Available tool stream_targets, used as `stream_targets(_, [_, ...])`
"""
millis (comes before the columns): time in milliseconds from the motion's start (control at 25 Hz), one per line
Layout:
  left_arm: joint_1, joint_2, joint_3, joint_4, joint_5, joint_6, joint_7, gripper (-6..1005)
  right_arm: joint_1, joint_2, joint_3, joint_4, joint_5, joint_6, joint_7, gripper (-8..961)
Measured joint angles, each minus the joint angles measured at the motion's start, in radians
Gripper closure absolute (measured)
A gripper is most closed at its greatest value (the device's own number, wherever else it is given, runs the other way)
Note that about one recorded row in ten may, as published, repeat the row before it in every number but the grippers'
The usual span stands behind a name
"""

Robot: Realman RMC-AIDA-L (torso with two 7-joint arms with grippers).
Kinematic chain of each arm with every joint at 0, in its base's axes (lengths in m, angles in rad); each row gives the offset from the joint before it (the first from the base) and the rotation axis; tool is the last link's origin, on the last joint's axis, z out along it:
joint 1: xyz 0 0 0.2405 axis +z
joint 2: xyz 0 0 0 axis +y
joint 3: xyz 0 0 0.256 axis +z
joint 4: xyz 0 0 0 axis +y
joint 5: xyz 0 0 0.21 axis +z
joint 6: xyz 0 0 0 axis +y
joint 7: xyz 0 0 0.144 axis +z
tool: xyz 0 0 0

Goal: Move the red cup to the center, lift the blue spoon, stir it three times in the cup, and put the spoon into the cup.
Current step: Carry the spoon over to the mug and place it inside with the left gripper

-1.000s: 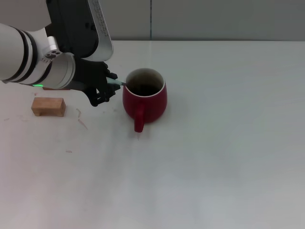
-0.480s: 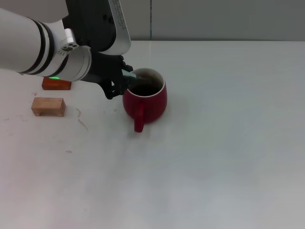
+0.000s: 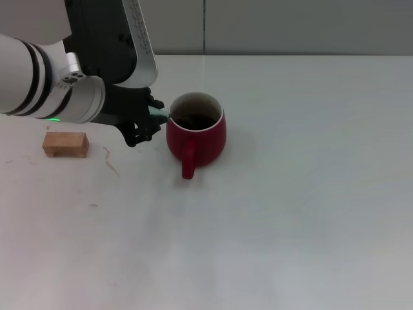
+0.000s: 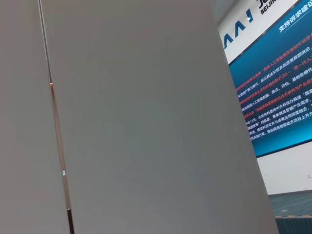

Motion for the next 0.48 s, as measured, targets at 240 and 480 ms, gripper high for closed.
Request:
stream_targets(240, [-0.009, 0.001, -0.04, 0.023, 0.003, 0.003, 0.007, 784, 0.001, 0.0, -0.001, 0.0, 0.0, 0.0, 0.0, 174])
stream_targets(480, [-0.041, -0.001, -0.037, 0.045, 0.002, 0.01, 0.009, 783, 0.0, 0.0, -0.001, -0.001, 0.0, 0.0, 0.0, 173])
